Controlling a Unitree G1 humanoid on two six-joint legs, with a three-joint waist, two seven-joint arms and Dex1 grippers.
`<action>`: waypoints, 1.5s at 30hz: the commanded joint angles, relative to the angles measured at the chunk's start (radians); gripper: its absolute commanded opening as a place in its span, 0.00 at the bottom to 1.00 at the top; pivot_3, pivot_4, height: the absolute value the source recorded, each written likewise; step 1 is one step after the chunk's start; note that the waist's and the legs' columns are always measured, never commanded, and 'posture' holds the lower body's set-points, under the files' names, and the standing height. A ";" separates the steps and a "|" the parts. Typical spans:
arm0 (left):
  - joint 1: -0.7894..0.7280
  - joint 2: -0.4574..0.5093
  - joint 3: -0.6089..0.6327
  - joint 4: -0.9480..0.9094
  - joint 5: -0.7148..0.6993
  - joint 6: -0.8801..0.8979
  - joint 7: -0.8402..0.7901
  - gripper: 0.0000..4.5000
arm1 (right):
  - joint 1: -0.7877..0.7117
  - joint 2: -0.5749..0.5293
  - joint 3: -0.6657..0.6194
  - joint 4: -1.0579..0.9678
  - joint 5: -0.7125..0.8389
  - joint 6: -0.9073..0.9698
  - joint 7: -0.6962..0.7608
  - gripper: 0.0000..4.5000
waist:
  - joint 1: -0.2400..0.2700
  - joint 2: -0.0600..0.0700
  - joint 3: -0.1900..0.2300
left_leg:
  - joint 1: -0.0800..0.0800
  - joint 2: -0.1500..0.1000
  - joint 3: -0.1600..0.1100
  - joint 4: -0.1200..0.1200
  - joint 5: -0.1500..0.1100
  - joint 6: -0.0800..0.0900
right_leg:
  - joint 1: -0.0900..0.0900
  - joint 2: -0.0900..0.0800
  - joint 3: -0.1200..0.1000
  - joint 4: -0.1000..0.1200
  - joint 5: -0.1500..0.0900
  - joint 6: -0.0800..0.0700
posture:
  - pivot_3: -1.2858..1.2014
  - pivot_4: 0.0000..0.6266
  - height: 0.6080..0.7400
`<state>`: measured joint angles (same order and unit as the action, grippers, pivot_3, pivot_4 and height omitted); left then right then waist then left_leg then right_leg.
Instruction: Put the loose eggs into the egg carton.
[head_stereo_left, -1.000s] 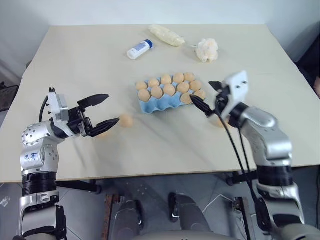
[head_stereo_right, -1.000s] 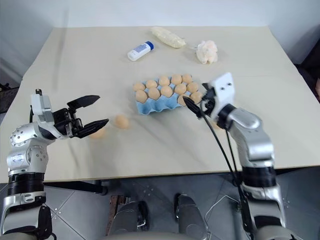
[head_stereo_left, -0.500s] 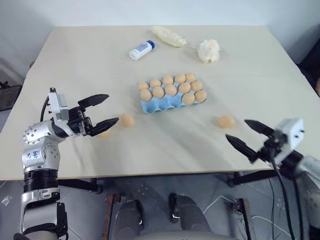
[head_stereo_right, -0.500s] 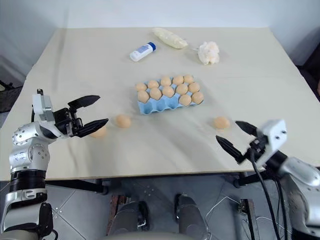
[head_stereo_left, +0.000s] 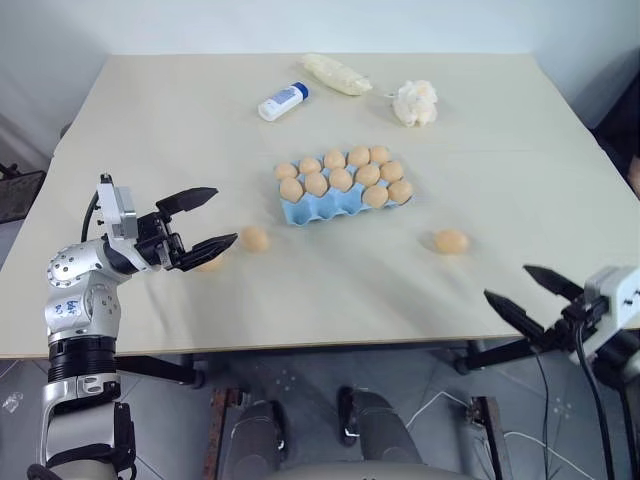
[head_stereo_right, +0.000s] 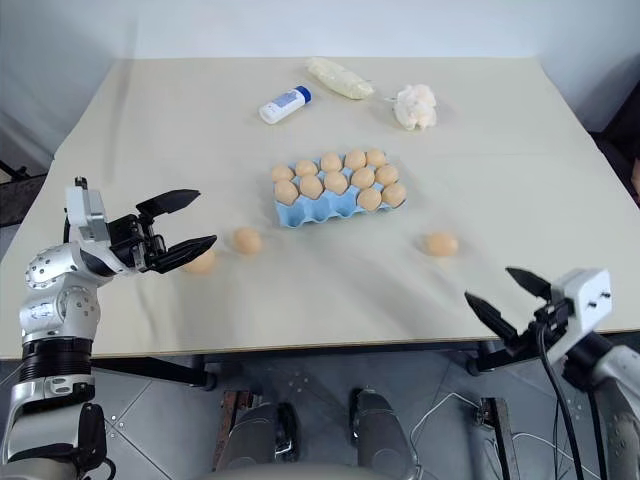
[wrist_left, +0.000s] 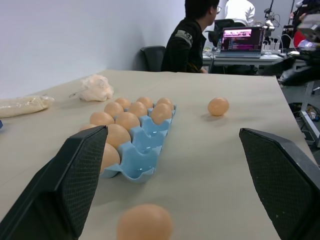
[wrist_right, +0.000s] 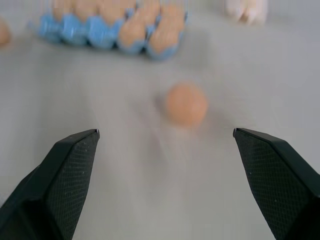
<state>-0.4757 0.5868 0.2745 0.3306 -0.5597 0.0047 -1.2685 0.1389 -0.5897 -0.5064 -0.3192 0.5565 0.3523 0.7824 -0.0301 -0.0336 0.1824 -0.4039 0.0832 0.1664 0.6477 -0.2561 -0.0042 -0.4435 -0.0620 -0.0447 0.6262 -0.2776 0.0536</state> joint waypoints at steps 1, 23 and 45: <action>-0.022 0.000 0.006 -0.011 -0.005 -0.014 0.005 1.00 | -0.096 0.038 0.055 0.119 -0.044 -0.057 -0.048 1.00 | 0.000 0.000 0.000 | 0.000 0.000 0.000 0.000 0.000 0.000 | 0.000 0.000 0.000 0.000 0.000 0.000 | 0.52 0.24 1.00; 0.029 0.003 0.025 -0.072 -0.018 -0.010 0.051 1.00 | -0.528 0.174 0.267 0.645 -0.306 -0.126 -0.350 0.80 | -0.002 0.001 0.001 | -0.001 0.000 0.000 -0.001 0.002 0.004 | -0.001 -0.001 -0.001 0.003 0.000 0.000 | 0.52 0.24 1.00; 0.101 0.010 0.057 -0.138 -0.029 -0.009 0.081 1.00 | -0.825 0.316 0.491 0.462 -0.303 0.005 -0.356 0.34 | -0.028 0.003 0.002 | -0.001 0.002 0.001 -0.001 0.002 0.002 | -0.003 -0.001 -0.001 0.004 0.000 -0.001 | 0.52 0.24 1.00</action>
<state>-0.3824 0.5879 0.3082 0.2354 -0.5627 0.0034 -1.1919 -0.6608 -0.2834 -0.0261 0.1240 0.2721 0.3793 0.4394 -0.0581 -0.0302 0.1841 -0.4047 0.0855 0.1669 0.6466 -0.2544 -0.0019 -0.4460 -0.0630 -0.0453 0.6305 -0.2778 0.0528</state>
